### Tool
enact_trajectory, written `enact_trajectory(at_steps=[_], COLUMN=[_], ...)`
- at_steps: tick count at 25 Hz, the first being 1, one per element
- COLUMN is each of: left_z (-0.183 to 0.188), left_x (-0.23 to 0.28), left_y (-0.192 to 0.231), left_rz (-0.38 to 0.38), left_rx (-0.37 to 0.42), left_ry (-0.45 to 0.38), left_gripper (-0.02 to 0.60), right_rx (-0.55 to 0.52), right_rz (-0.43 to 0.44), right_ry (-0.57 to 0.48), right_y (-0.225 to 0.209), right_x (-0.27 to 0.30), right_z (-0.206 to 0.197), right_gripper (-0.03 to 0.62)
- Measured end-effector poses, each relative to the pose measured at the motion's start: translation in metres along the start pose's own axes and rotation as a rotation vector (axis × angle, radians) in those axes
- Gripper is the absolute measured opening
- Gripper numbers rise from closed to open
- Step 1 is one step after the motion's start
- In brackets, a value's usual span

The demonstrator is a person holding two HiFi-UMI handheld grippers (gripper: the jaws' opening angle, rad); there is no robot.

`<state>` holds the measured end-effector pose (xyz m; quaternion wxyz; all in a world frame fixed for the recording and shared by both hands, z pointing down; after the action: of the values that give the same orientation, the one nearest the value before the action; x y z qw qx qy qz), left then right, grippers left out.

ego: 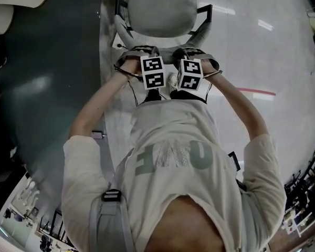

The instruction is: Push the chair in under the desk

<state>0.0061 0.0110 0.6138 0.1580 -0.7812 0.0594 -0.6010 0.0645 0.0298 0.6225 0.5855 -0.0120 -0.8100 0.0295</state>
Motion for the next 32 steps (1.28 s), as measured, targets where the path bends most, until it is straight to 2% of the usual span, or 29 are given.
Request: enact_trajectory(at_steps=[4, 9, 13, 19, 25, 32], left_z=[0.001, 0.003, 0.004, -0.008, -0.017, -0.042], left_x=[0.008, 0.018, 0.026, 0.033, 0.05, 0.072], left_y=[0.024, 0.052, 0.06, 0.095, 0.142, 0.216], left_rz=[0.005, 0.034, 0.004, -0.01, -0.008, -0.015], left_rx=[-0.011, -0.011, -0.027, -0.013, -0.022, -0.041], left_ry=[0.012, -0.011, -0.038, -0.036, -0.011, 0.032], left_gripper=[0.121, 0.118, 0.12, 0.12, 0.127, 0.146], right_rx=[-0.004, -0.02, -0.005, 0.013, 0.001, -0.019], right_rz=[-0.017, -0.033, -0.026, -0.036, -0.064, -0.035], right_ry=[0.015, 0.039, 0.046, 0.018, 0.002, -0.029], right_y=[-0.026, -0.056, -0.067, -0.102, -0.152, -0.227], right_x=[0.0, -0.008, -0.002, -0.005, -0.007, -0.014], right_z=[-0.007, -0.01, -0.018, -0.01, -0.01, 0.007], right_gripper=[0.087, 0.086, 0.086, 0.087, 0.087, 0.086])
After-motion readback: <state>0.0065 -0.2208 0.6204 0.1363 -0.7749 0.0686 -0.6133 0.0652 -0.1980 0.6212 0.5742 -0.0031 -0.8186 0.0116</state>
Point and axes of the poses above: the fingertips, and each gripper's own axes: x forward along the fingers, y to its left, z out of its top, the point moved 4 cm from there along -x, backward along the fingers, and after that the axes turned 12 degrees about z, right-handed, at the moved point
